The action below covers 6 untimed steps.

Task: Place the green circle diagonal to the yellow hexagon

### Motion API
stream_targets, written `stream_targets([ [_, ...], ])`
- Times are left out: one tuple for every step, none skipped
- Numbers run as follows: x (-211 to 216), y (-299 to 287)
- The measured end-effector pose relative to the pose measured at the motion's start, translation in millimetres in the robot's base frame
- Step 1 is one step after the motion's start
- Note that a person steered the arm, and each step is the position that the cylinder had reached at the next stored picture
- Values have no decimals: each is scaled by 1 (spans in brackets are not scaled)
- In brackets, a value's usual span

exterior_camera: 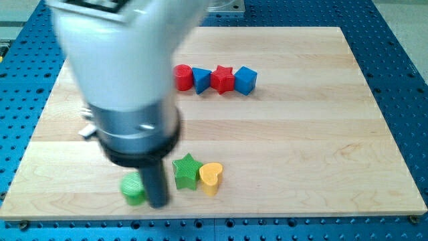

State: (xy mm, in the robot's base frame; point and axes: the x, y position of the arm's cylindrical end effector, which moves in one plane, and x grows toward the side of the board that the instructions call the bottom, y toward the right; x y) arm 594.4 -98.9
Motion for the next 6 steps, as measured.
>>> stream_targets([
  [-64,-53],
  [-31,-9],
  [-15,7],
  [-10,-63],
  [-53,-88],
  [-47,-68],
])
